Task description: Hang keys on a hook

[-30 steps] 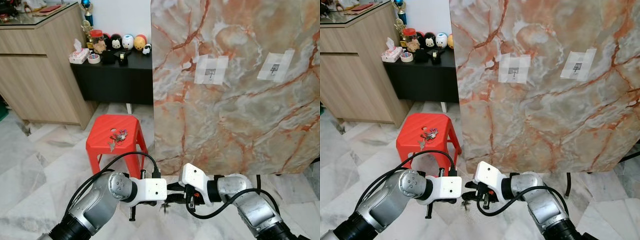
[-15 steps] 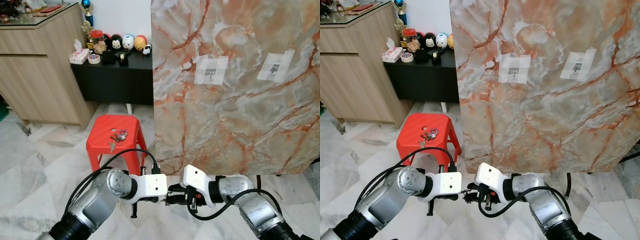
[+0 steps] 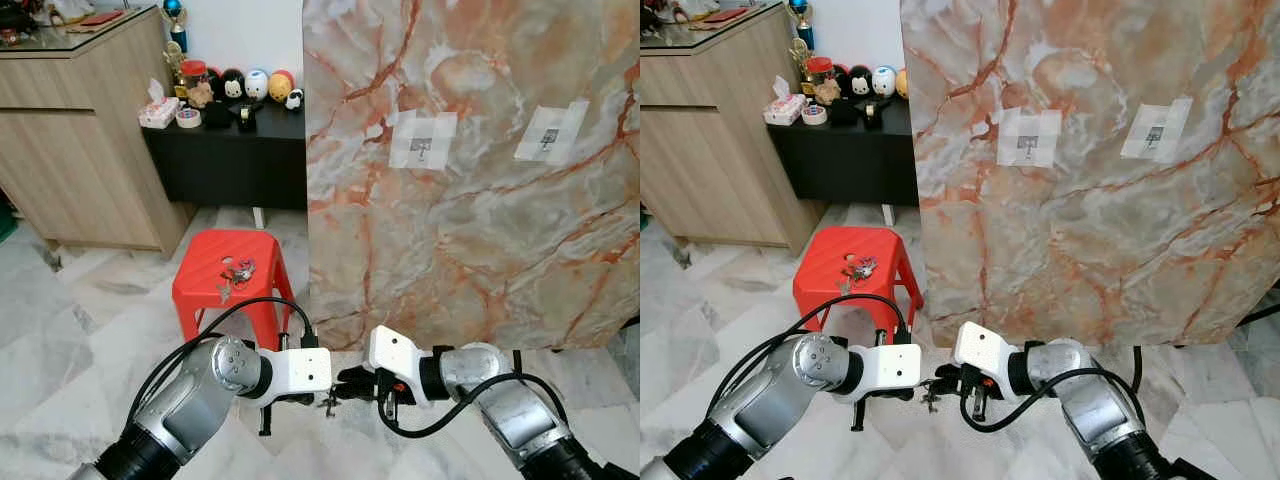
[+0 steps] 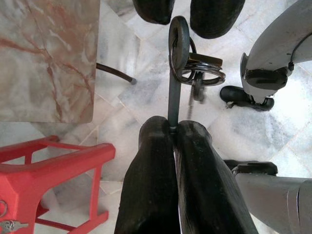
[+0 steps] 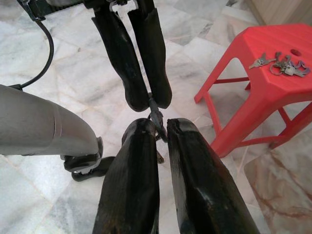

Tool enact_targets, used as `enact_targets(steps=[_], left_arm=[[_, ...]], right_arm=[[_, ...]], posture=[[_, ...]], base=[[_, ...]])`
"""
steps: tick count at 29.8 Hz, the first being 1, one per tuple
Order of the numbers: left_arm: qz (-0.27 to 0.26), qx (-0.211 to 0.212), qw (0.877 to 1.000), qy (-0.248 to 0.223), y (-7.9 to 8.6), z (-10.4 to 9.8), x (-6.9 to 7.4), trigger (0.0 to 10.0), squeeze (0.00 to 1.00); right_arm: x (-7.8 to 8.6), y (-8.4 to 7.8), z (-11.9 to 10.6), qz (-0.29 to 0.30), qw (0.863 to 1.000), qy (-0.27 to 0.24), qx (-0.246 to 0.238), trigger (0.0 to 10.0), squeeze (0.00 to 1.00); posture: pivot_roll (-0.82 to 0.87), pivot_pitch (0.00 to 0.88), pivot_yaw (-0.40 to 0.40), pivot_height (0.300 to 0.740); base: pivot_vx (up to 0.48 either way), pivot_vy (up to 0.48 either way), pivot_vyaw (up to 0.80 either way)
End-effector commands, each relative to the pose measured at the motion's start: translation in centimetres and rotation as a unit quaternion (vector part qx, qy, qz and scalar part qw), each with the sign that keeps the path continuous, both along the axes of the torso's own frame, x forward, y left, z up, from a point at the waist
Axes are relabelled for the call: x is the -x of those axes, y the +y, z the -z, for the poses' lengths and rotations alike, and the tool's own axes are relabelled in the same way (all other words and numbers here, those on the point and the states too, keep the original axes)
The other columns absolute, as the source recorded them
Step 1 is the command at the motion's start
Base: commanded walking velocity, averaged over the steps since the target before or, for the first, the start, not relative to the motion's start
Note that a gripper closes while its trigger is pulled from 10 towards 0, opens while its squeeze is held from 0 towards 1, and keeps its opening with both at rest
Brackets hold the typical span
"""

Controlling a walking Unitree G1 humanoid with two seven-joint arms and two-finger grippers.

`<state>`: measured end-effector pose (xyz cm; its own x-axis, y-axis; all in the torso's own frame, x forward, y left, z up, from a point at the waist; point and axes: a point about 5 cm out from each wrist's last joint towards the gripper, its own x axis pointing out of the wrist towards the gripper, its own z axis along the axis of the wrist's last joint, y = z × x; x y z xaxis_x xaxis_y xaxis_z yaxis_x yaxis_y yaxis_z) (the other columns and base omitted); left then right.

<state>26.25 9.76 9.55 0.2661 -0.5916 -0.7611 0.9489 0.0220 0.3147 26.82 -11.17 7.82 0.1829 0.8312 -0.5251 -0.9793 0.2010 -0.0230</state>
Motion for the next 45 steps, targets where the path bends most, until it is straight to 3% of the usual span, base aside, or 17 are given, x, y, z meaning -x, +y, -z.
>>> enact_targets(steps=[1,6,7,8,9,15,16,28,29,31,32,45], left_arm=[[0.003,0.005,1.0,-0.006,-0.13,-0.57,-0.29,10.0,0.0],[0.005,0.006,1.0,-0.007,-0.25,-0.64,-0.31,10.0,0.0],[0.005,0.006,1.0,-0.008,-0.28,-0.66,-0.32,10.0,0.0],[0.005,0.006,1.0,-0.008,-0.28,-0.66,-0.32,10.0,0.0],[0.006,0.006,1.0,-0.008,-0.28,-0.67,-0.31,10.0,0.0],[0.007,0.007,1.0,-0.008,-0.3,-0.67,-0.27,10.0,0.0],[0.007,0.007,1.0,-0.008,-0.34,-0.67,-0.27,10.0,0.0],[0.014,0.009,1.0,-0.018,-0.67,-0.89,-0.33,10.0,0.0],[0.015,0.009,1.0,-0.018,-0.7,-0.91,-0.35,10.0,0.0],[0.015,0.009,1.0,-0.019,-0.72,-0.92,-0.37,10.0,0.0],[0.015,0.011,1.0,-0.019,-0.8,-0.97,-0.39,10.0,0.0],[0.011,0.014,0.999,-0.028,-0.94,-1.05,-0.54,10.0,0.0]], right_arm=[[0.03,0.24,-0.05,-0.008,1.0,0.002,-0.004,10.0,0.0],[0.08,0.38,0.03,-0.011,1.0,0.008,-0.006,10.0,0.0],[0.06,0.41,0.0,-0.009,1.0,0.012,-0.011,10.0,0.73],[0.06,0.41,0.0,-0.009,1.0,0.012,-0.011,10.0,0.73],[0.01,0.42,-0.05,-0.007,1.0,0.012,-0.013,10.0,1.0],[-0.17,0.42,-0.07,0.005,1.0,0.012,-0.017,10.0,1.0],[-0.27,0.37,0.01,0.012,1.0,0.016,-0.016,10.0,0.0],[0.13,0.56,0.47,0.004,0.999,0.041,-0.015,10.0,0.0],[0.14,0.55,0.48,0.004,0.999,0.045,-0.017,4.9,0.0],[0.15,0.55,0.49,0.004,0.999,0.047,-0.019,4.9,0.0],[0.22,0.57,0.45,0.002,0.998,0.055,-0.022,0.0,0.0],[0.58,0.23,0.88,-0.003,0.997,0.074,-0.008,0.0,0.0]], posture=[[0.06,0.0,-0.057,0.74],[0.06,0.0,-0.059,0.74],[0.06,0.0,-0.062,0.74],[0.06,0.0,-0.062,0.74],[0.06,0.0,-0.062,0.74],[0.06,0.0,-0.062,0.74],[0.06,0.0,-0.061,0.74],[0.06,0.0,-0.066,0.74],[0.06,0.0,-0.069,0.74],[0.06,0.0,-0.069,0.74],[0.06,0.0,-0.069,0.74],[0.06,0.0,-0.074,0.74]], base=[[0.0,0.0,0.0],[0.0,0.0,0.0],[0.0,0.0,0.0],[0.0,0.0,0.0],[0.0,0.0,0.0],[0.0,0.0,0.0],[0.0,0.0,0.0],[0.0,0.0,0.0],[0.0,0.0,0.0],[0.0,0.0,0.0],[0.0,0.0,0.0],[0.0,0.0,0.0]])
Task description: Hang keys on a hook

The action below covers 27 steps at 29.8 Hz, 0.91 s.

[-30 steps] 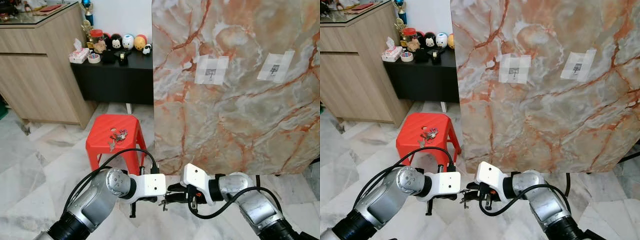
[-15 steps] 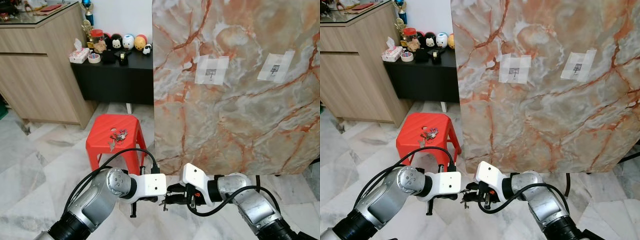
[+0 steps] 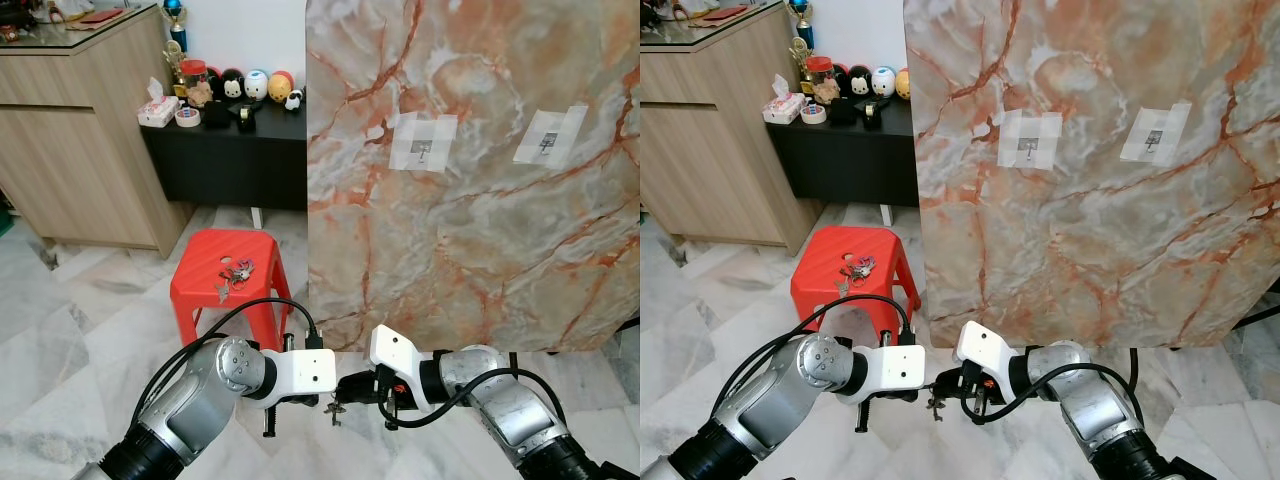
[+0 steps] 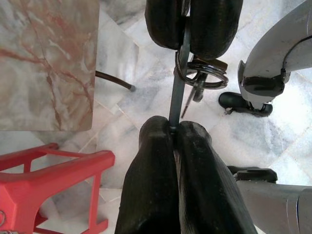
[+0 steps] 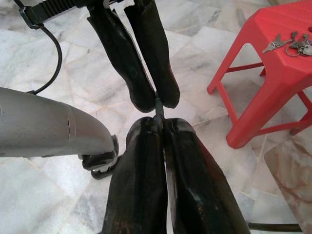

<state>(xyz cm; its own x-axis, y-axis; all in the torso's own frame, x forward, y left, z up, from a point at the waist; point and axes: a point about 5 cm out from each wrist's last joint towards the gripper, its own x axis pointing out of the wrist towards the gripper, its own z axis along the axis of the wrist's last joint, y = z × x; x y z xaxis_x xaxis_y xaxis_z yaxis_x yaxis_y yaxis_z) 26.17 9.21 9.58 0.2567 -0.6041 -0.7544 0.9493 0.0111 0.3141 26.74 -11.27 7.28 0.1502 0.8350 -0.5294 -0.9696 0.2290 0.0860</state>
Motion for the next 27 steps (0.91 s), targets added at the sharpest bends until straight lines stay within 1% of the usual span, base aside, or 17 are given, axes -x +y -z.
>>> enact_targets(steps=[1,9,16,25,26,27], left_arm=[[0.003,0.009,1.0,-0.029,-0.39,-1.04,-0.64,10.0,0.0],[0.001,0.012,0.999,-0.034,-0.43,-1.13,-0.8,10.0,0.0],[0.0,0.015,0.999,-0.049,-0.43,-1.3,-1.12,10.0,0.0],[-0.001,0.021,0.998,-0.051,-0.44,-1.22,-1.32,10.0,0.0],[0.0,0.023,0.998,-0.05,-0.44,-1.22,-1.3,10.0,0.38],[0.001,0.024,0.999,-0.049,-0.44,-1.23,-1.27,10.0,0.49]], right_arm=[[0.52,0.31,0.36,-0.018,1.0,0.023,-0.001,0.0,0.0],[0.76,0.27,0.49,-0.019,0.999,0.03,-0.002,0.0,0.0],[0.7,0.34,0.36,-0.021,1.0,0.023,-0.004,0.0,0.0],[0.62,0.35,0.34,-0.02,1.0,0.02,-0.005,0.0,0.0],[0.61,0.36,0.33,-0.02,1.0,0.019,-0.005,0.0,0.0],[0.61,0.36,0.32,-0.02,1.0,0.02,-0.005,0.0,0.0]], posture=[[0.06,0.0,-0.074,0.74],[0.06,0.0,-0.075,0.74],[0.06,0.0,-0.076,0.74],[0.06,0.0,-0.076,0.74],[0.06,0.0,-0.075,0.74],[0.06,0.0,-0.075,0.74]], base=[[0.0,0.0,0.0],[0.0,0.0,0.0],[0.0,0.0,0.0],[0.0,0.0,0.0],[0.0,0.0,0.0],[0.0,0.0,0.0]])
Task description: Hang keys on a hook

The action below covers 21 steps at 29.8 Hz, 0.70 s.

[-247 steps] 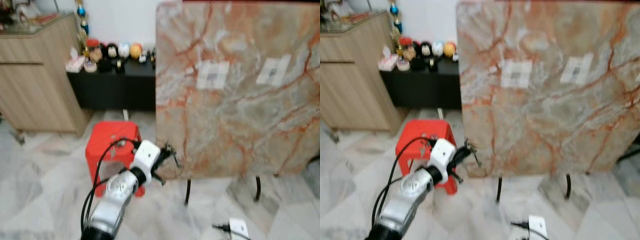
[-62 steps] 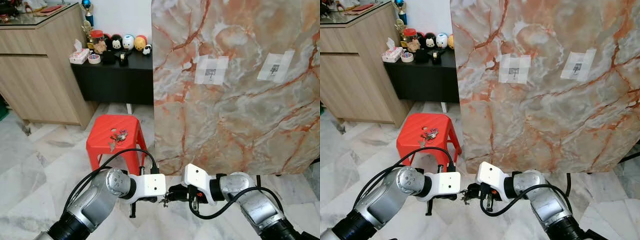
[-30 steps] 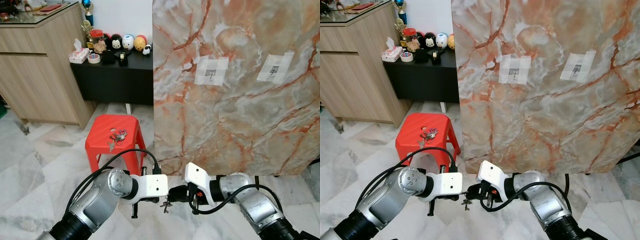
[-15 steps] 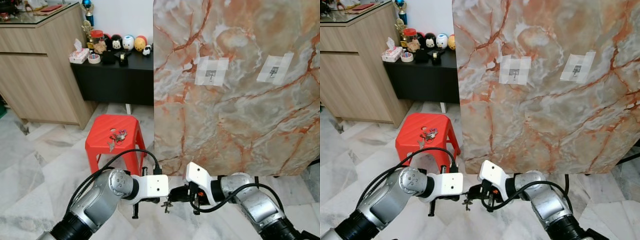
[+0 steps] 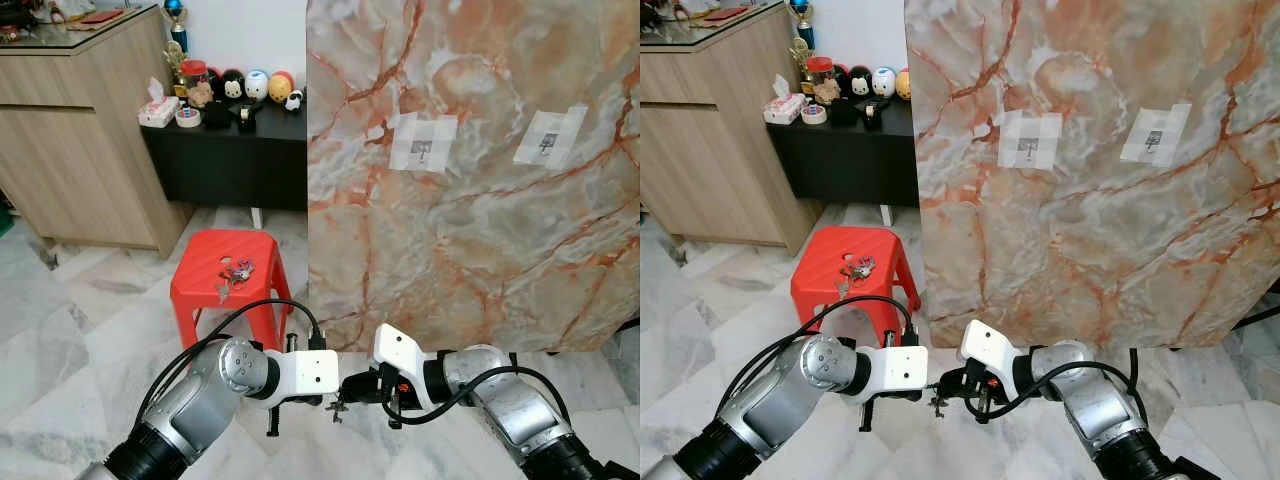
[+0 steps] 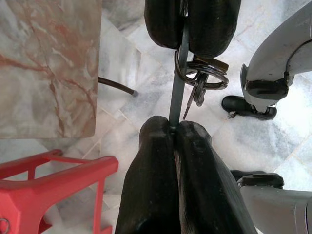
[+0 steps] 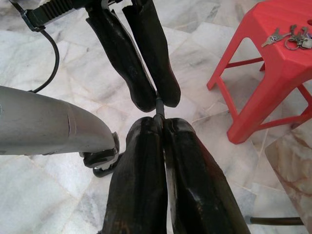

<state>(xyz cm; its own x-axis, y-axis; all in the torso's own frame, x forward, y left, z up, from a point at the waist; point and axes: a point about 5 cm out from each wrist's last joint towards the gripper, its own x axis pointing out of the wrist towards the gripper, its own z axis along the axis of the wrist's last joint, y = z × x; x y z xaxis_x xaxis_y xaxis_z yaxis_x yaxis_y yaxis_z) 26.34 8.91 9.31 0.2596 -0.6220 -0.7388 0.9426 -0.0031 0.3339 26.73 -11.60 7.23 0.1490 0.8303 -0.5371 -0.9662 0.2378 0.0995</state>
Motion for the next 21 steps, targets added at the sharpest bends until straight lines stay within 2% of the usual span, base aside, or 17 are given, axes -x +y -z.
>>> enact_targets(steps=[1,2,10,11,12,18,19,21], left_arm=[[-0.009,0.017,0.999,-0.038,-0.1,-1.5,-1.1,10.0,0.49],[-0.009,0.02,0.999,-0.038,-0.1,-1.5,-1.1,10.0,1.0],[-0.023,0.02,0.999,-0.036,0.3,-1.2,-1.3,10.0,1.0],[-0.026,0.018,0.999,-0.036,0.5,-1.3,-1.3,10.0,0.76],[-0.026,0.018,0.999,-0.034,0.6,-1.2,-1.3,10.0,0.0],[-0.042,0.026,0.999,0.009,1.7,-1.0,-0.8,10.0,0.0],[-0.046,0.018,0.999,0.021,2.5,-0.8,-0.6,10.0,0.0],[-0.065,0.037,0.997,0.029,3.0,-0.9,-0.7,10.0,0.0]], right_arm=[[0.6,0.7,0.3,-0.024,1.0,0.012,-0.009,0.0,0.0],[0.6,0.7,0.3,-0.024,1.0,0.012,-0.009,0.0,0.0],[0.4,0.6,0.4,-0.022,1.0,0.007,-0.002,0.0,0.0],[0.4,0.6,0.4,-0.021,1.0,0.006,-0.002,0.0,0.0],[0.4,0.6,0.4,-0.02,1.0,0.005,-0.002,0.0,0.0],[0.3,0.5,0.4,-0.019,1.0,0.003,0.0,0.0,0.0],[0.3,0.4,0.4,-0.019,1.0,-0.001,0.004,0.0,0.0],[0.1,0.3,0.4,-0.014,1.0,-0.006,0.006,0.0,0.0]], posture=[[0.06,0.0,-0.075,0.74],[0.06,0.0,-0.076,0.74],[0.06,0.0,-0.077,0.74],[0.06,0.0,-0.077,0.74],[0.06,0.0,-0.077,0.74],[0.06,0.0,-0.079,0.74],[0.06,0.0,-0.079,0.74],[0.06,0.0,-0.08,0.74]], base=[[0.0,0.0,0.0],[0.0,0.0,0.0],[0.0,0.0,0.0],[0.0,0.0,0.0],[0.0,0.0,0.0],[0.0,0.0,0.0],[0.0,0.0,0.0],[0.0,0.0,0.0]])
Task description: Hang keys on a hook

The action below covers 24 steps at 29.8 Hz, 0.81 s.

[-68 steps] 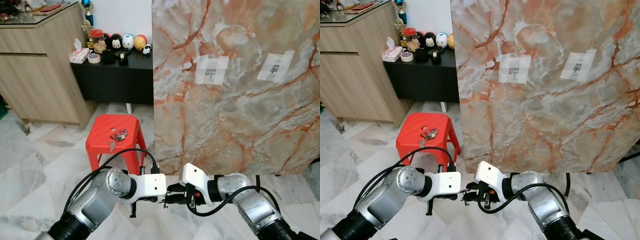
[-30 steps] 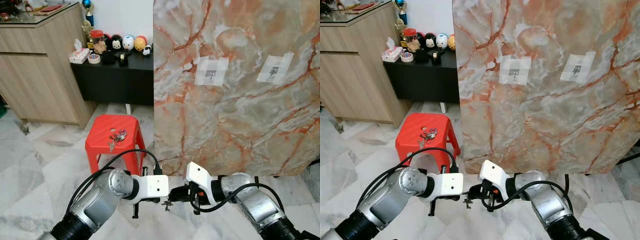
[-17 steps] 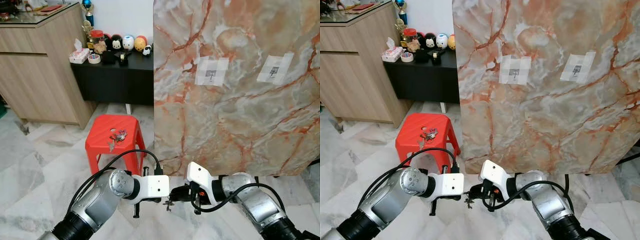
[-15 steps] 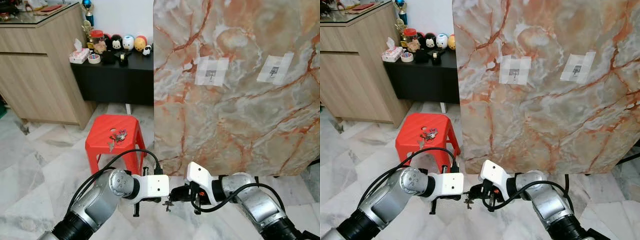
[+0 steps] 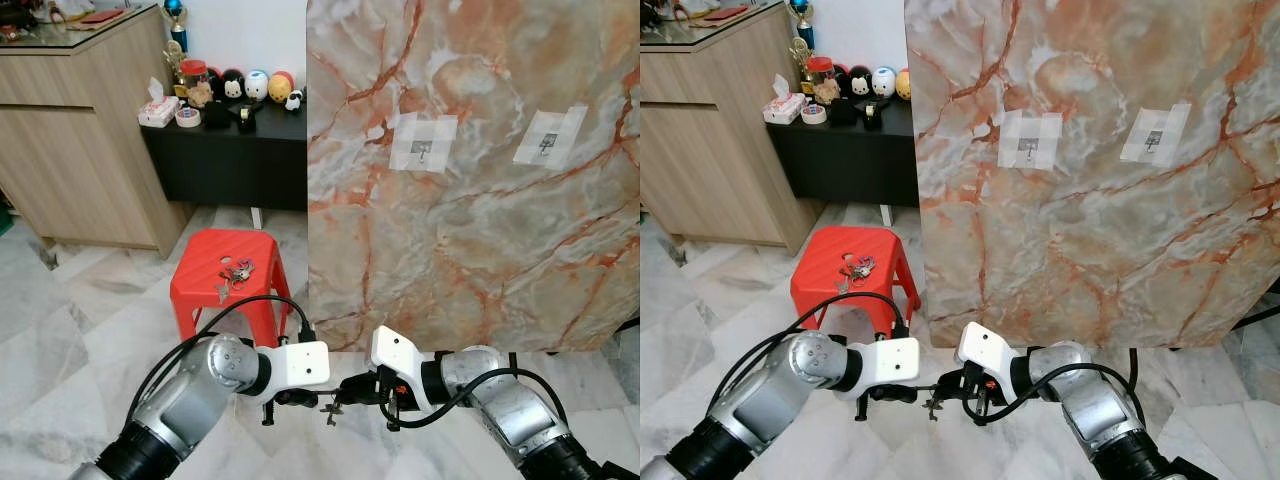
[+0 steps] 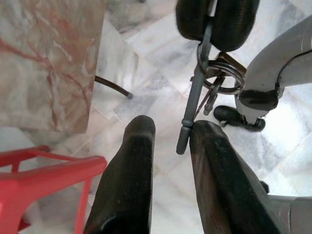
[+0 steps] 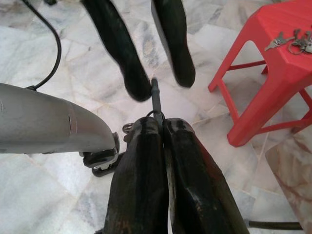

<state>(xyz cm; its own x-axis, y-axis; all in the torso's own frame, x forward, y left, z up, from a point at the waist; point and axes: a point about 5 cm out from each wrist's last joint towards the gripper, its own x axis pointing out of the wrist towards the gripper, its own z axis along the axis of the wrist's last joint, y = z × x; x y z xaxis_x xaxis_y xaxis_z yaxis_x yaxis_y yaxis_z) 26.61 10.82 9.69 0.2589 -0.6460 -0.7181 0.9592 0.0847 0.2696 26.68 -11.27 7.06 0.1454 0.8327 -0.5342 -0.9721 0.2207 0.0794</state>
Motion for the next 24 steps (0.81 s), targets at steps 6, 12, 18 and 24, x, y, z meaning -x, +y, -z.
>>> enact_targets(steps=[6,12,18,24], left_arm=[[-0.038,0.095,0.992,0.075,1.8,-1.0,0.8,10.0,0.0],[-0.037,0.099,0.989,0.106,2.3,-0.3,1.7,10.0,0.0],[-0.076,0.162,0.979,0.097,1.6,-0.2,1.4,10.0,0.0],[-0.124,0.186,0.971,0.087,2.3,0.0,0.9,10.0,0.0]], right_arm=[[-0.3,-0.1,0.1,0.001,1.0,-0.002,0.006,0.0,0.0],[-0.7,0.0,-0.1,0.011,1.0,-0.014,0.003,0.0,0.0],[-1.1,0.0,-0.5,0.021,0.999,-0.022,-0.012,0.0,0.0],[-1.1,-0.2,-0.5,0.019,0.999,-0.023,-0.011,0.0,0.0]], posture=[[0.06,0.0,-0.084,0.74],[0.06,0.0,-0.085,0.74],[0.05,0.0,-0.085,0.74],[0.05,0.0,-0.081,0.74]], base=[[0.0,0.0,0.0],[0.0,0.0,0.0],[0.0,0.0,0.0],[0.0,0.0,0.0]])
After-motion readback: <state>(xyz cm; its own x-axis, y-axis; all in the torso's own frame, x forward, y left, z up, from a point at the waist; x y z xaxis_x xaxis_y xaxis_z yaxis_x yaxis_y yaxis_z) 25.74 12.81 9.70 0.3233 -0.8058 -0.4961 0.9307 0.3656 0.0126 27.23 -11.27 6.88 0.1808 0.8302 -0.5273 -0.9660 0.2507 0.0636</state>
